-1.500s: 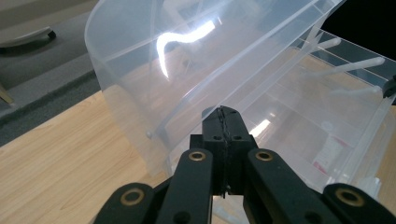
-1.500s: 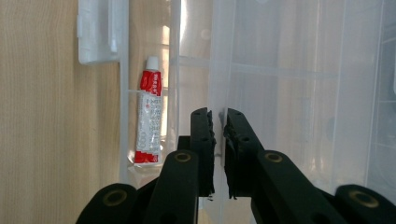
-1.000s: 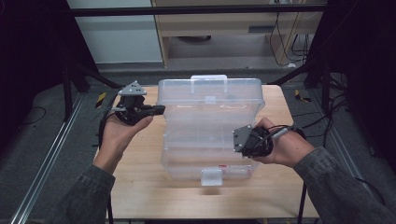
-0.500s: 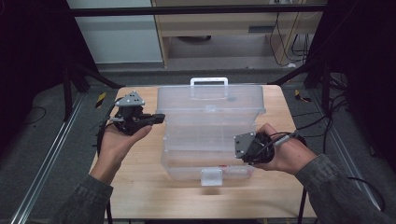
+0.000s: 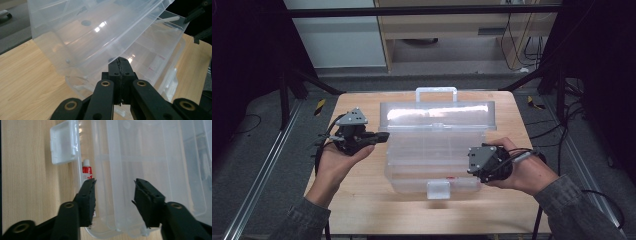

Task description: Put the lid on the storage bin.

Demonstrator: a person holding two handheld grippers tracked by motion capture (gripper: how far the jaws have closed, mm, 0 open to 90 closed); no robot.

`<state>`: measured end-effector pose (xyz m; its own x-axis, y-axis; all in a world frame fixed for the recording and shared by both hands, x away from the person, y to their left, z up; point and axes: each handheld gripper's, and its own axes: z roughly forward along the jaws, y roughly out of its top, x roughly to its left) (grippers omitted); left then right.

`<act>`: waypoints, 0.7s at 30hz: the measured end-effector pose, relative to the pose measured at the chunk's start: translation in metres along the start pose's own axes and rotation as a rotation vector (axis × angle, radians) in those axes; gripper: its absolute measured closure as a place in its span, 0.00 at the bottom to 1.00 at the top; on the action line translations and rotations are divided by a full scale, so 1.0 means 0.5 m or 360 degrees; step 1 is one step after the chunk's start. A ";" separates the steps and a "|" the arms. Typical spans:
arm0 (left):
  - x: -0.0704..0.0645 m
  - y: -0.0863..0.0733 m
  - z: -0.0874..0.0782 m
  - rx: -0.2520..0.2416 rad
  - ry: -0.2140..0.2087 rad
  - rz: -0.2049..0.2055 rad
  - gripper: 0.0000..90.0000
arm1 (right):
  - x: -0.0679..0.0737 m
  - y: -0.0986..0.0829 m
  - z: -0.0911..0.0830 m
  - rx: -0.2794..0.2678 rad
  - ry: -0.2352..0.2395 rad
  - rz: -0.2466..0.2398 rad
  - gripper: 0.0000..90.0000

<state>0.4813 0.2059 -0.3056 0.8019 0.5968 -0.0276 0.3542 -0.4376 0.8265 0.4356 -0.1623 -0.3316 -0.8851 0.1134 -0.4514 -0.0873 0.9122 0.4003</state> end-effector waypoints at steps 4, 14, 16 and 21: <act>-0.005 -0.008 0.001 0.0003 -0.0008 -0.0005 1.00 | 0.006 -0.016 -0.013 -0.0014 -0.0047 0.0075 0.47; -0.011 -0.019 0.002 0.0017 -0.0023 0.0003 1.00 | 0.011 -0.040 -0.025 -0.0033 -0.0087 0.0184 0.40; -0.012 -0.020 0.002 0.0018 -0.0027 0.0003 1.00 | 0.012 -0.042 -0.026 -0.0036 -0.0089 0.0187 0.40; -0.015 -0.027 0.004 0.0024 -0.0037 0.0006 1.00 | 0.016 -0.050 -0.030 -0.0037 -0.0093 0.0216 0.39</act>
<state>0.4713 0.2059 -0.3178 0.8142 0.5793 -0.0378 0.3582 -0.4501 0.8180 0.4237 -0.1902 -0.3335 -0.8614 0.2582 -0.4374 0.0199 0.8776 0.4789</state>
